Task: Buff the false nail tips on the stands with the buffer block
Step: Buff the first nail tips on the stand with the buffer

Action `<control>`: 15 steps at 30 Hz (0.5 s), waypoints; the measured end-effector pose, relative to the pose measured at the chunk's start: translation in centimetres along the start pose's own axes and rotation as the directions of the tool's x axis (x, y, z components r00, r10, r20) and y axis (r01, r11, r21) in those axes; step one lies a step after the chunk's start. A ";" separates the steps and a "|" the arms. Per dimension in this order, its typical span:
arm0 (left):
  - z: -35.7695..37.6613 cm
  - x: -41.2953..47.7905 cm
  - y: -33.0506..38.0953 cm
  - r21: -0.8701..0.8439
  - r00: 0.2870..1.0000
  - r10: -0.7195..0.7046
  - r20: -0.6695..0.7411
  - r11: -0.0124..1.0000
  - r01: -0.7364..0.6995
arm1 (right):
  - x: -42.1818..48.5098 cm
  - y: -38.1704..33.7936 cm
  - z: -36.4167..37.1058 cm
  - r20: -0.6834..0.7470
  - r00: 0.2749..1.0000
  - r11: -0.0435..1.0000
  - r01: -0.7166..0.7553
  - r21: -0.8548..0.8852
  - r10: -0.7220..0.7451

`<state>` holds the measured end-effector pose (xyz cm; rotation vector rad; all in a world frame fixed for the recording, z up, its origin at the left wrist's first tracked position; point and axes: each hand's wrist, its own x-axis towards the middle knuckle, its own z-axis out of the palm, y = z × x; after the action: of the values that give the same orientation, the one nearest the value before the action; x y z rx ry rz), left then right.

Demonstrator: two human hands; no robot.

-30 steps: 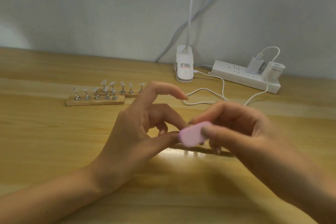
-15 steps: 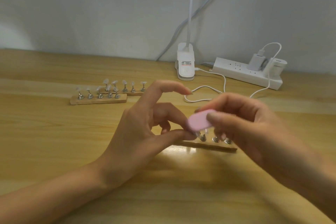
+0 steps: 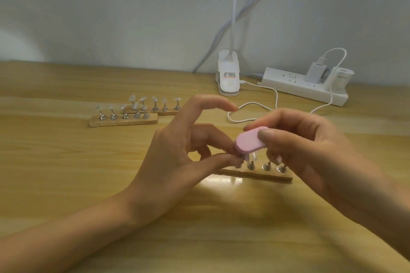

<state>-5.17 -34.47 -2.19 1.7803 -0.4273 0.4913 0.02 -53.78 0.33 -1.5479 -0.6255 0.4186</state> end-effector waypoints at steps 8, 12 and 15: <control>0.1 -0.1 -0.1 -0.085 0.999 -0.038 0.001 0.996 0.038 | -0.2 0.0 0.1 0.028 0.999 0.999 -0.026 0.048 0.024; 0.3 -0.1 -0.2 -0.122 0.998 -0.056 0.010 0.991 0.057 | -0.1 0.1 0.4 0.042 0.999 0.998 -0.004 0.058 0.002; 0.1 -0.1 -0.2 -0.122 0.998 -0.068 0.005 0.990 0.068 | -0.2 0.1 0.4 0.039 0.999 0.999 0.004 0.034 -0.005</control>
<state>-5.18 -34.52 -2.43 1.6711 -0.3874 0.4079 -0.35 -53.60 0.18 -1.5088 -0.6491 0.4546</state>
